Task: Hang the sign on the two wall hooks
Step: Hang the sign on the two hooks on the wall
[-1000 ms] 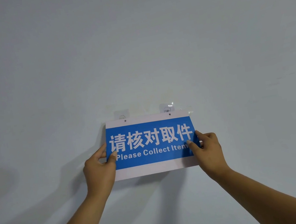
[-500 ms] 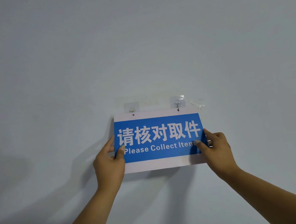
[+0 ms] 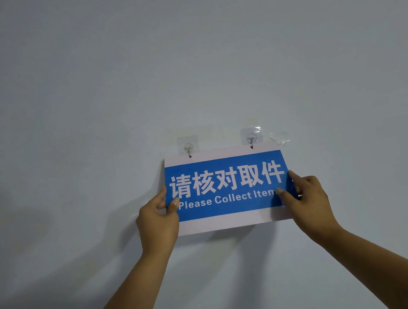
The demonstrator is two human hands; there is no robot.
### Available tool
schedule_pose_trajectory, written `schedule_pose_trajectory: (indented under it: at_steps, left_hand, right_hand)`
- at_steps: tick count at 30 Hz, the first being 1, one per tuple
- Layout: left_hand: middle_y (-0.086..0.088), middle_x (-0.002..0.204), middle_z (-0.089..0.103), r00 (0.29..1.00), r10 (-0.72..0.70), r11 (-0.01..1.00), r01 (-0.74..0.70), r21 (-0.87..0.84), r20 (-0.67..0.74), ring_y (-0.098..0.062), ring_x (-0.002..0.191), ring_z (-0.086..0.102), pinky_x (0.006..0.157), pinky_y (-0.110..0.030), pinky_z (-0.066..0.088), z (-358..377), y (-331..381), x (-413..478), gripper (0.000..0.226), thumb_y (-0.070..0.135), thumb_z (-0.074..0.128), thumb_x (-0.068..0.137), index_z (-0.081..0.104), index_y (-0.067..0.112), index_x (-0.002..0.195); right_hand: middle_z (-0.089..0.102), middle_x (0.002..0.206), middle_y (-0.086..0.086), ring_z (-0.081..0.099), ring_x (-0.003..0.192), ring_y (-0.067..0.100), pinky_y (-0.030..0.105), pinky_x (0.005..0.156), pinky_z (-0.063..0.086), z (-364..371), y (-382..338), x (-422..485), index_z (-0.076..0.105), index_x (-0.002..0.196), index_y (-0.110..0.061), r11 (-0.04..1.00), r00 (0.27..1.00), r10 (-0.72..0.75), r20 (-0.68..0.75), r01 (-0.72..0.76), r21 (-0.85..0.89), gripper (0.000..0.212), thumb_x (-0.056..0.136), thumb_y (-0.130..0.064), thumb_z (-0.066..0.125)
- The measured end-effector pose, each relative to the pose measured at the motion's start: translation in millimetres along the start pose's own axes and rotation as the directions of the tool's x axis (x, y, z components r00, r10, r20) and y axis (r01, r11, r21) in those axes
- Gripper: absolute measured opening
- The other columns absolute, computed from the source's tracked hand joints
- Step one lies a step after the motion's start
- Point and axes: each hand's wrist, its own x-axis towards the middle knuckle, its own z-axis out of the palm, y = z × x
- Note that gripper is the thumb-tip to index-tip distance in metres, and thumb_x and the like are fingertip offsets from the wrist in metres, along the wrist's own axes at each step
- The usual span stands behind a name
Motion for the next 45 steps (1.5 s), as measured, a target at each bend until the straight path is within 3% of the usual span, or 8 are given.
schedule_pose_trajectory:
  at_steps: [4, 9, 15, 24, 29, 33, 39, 45]
  left_hand:
    - [-0.004, 0.116, 0.075, 1.000, -0.009, 1.000, 0.010, 0.016, -0.028, 0.001, 0.074, 0.064, 0.048, -0.003, 0.047, 5, -7, 1, 0.046, 0.018, 0.069, 0.095, 0.061, 0.019, 0.140]
    - [0.002, 0.101, 0.067, 0.996, 0.010, 0.998, -0.004, 0.068, -0.093, -0.019, 0.089, 0.070, 0.057, -0.011, 0.046, 20, -16, -8, 0.041, 0.017, 0.066, 0.097, 0.056, 0.017, 0.136]
    - [-0.001, 0.117, 0.070, 0.993, -0.005, 0.997, 0.015, 0.080, -0.119, -0.021, 0.101, 0.069, 0.081, -0.039, 0.060, 37, -30, -5, 0.030, 0.021, 0.058, 0.100, 0.058, 0.024, 0.129]
    - [-0.012, 0.126, 0.065, 0.961, -0.257, 0.948, 0.272, 0.166, -0.102, -0.032, 0.105, 0.067, 0.086, -0.047, 0.057, 41, -24, 15, 0.044, 0.046, 0.049, 0.098, 0.055, 0.017, 0.130]
    - [-0.009, 0.130, 0.065, 0.969, -0.231, 0.963, 0.240, 0.122, -0.086, -0.027, 0.104, 0.069, 0.071, -0.035, 0.054, 34, -14, 35, 0.052, 0.051, 0.039, 0.100, 0.053, 0.016, 0.135]
    - [-0.007, 0.119, 0.068, 0.959, -0.281, 0.958, 0.282, 0.043, -0.027, -0.027, 0.098, 0.071, 0.085, -0.049, 0.059, 31, -10, 41, 0.051, 0.059, 0.035, 0.098, 0.051, 0.021, 0.127]
    - [-0.006, 0.121, 0.068, 0.969, -0.244, 0.969, 0.243, 0.053, 0.023, -0.024, 0.097, 0.071, 0.061, -0.029, 0.052, 31, -14, 32, 0.049, 0.051, 0.038, 0.103, 0.047, 0.015, 0.135]
    - [-0.005, 0.121, 0.068, 0.974, -0.225, 0.972, 0.223, 0.072, 0.024, -0.022, 0.097, 0.070, 0.061, -0.029, 0.051, 30, -15, 30, 0.050, 0.054, 0.036, 0.102, 0.049, 0.017, 0.133]
  right_hand:
    - [0.047, 0.117, -0.001, 0.055, 0.107, 0.020, 0.042, 0.092, 0.055, 1, 4, 0, 0.046, 0.143, -0.028, 0.999, 1.000, -0.010, 0.027, 0.011, -0.034, 0.052, 0.094, -0.038, 0.062]
    - [0.049, 0.121, 0.001, 0.056, 0.104, 0.019, 0.041, 0.091, 0.054, 7, 12, 4, 0.045, 0.143, -0.027, 0.997, 0.995, 0.035, 0.095, -0.028, -0.071, 0.054, 0.093, -0.039, 0.062]
    - [0.053, 0.128, 0.006, 0.052, 0.104, 0.016, 0.044, 0.097, 0.050, 16, 14, 11, 0.045, 0.142, -0.023, 0.997, 0.994, 0.071, 0.084, -0.067, -0.047, 0.055, 0.092, -0.033, 0.065]
    - [0.047, 0.143, 0.014, 0.055, 0.125, 0.032, 0.047, 0.098, 0.050, 22, 12, 34, 0.038, 0.145, -0.017, 0.984, 0.981, 0.177, 0.078, -0.178, 0.001, 0.064, 0.091, -0.032, 0.068]
    - [0.046, 0.139, 0.013, 0.056, 0.115, 0.028, 0.050, 0.096, 0.054, 24, 9, 45, 0.039, 0.142, -0.022, 0.977, 0.975, 0.209, 0.080, -0.212, 0.033, 0.059, 0.091, -0.034, 0.066]
    - [0.046, 0.137, 0.012, 0.056, 0.110, 0.026, 0.049, 0.093, 0.055, 27, 8, 46, 0.043, 0.140, -0.024, 0.975, 0.974, 0.213, 0.071, -0.217, 0.050, 0.054, 0.092, -0.042, 0.061]
    - [0.049, 0.138, 0.013, 0.058, 0.119, 0.032, 0.046, 0.090, 0.054, 33, 6, 47, 0.042, 0.140, -0.023, 0.964, 0.968, 0.243, 0.066, -0.249, 0.097, 0.054, 0.093, -0.044, 0.060]
    - [0.050, 0.137, 0.012, 0.059, 0.116, 0.031, 0.049, 0.092, 0.055, 34, 6, 47, 0.043, 0.138, -0.025, 0.956, 0.962, 0.263, 0.076, -0.271, 0.116, 0.055, 0.091, -0.046, 0.062]
